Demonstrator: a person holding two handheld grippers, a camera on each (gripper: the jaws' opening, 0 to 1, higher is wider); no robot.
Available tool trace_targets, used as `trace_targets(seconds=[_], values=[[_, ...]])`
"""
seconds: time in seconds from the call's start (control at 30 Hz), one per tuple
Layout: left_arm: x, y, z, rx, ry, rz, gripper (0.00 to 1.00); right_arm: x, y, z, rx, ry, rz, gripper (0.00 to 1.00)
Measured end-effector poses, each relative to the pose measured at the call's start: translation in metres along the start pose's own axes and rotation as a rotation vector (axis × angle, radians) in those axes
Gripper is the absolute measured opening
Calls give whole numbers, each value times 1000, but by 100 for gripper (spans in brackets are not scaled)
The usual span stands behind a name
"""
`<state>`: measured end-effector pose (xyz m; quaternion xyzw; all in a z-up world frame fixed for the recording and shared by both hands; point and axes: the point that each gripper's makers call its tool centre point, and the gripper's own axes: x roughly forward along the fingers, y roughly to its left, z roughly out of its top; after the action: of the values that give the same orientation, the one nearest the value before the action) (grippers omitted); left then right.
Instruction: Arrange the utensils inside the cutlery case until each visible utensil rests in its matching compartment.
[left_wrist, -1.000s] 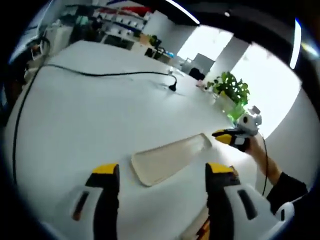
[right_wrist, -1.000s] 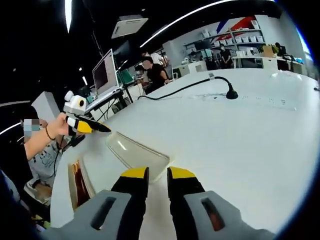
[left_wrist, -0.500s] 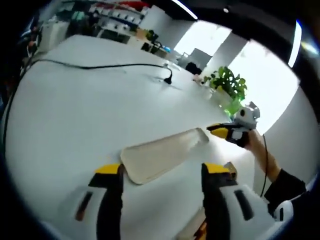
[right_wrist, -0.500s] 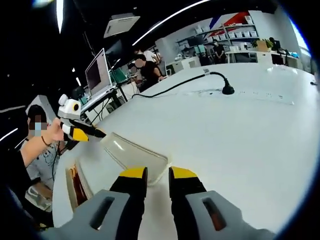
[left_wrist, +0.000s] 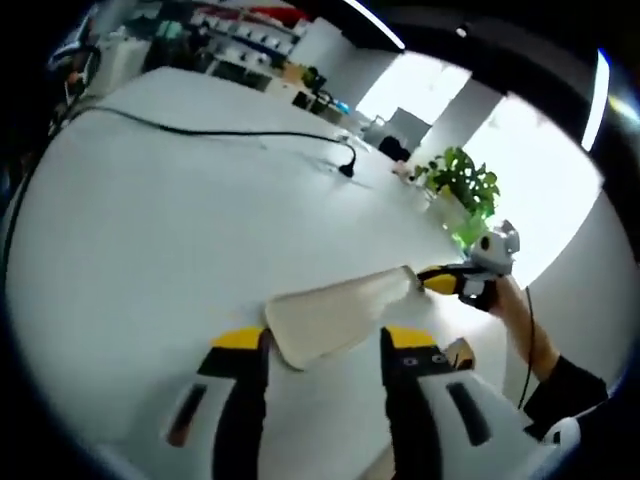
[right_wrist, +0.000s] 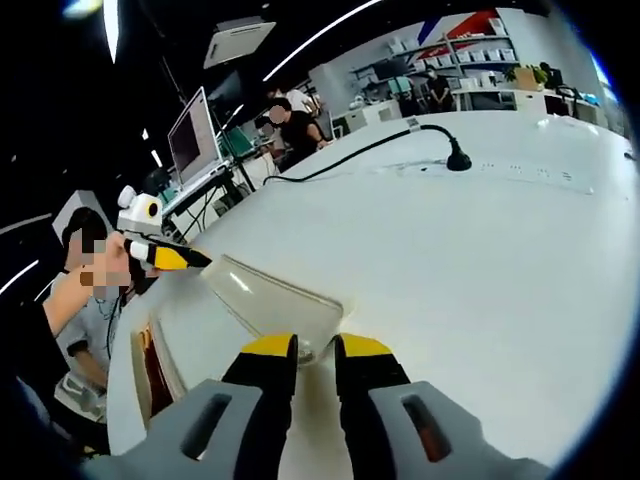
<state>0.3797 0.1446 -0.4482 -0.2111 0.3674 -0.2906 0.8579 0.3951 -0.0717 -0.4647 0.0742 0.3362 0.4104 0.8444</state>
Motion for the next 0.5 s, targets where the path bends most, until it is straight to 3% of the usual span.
trace_targets(seconds=[0.03, 0.1, 0.27, 0.37, 0.5], values=[[2, -5, -6, -1, 5, -4, 46, 0, -1, 0, 1, -3, -3, 11], [4, -4, -3, -24, -11, -13, 46, -2, -5, -2, -1, -1, -14, 5], [5, 2, 0, -69, -42, -41, 37, -5, -6, 0, 36, -25, 6, 5], [5, 0, -1, -59, -52, -66, 36, -6, -4, -1, -45, -9, -16, 5], [5, -5, -6, -73, -42, -76, 37, -6, -2, -2, -51, -2, -27, 5]])
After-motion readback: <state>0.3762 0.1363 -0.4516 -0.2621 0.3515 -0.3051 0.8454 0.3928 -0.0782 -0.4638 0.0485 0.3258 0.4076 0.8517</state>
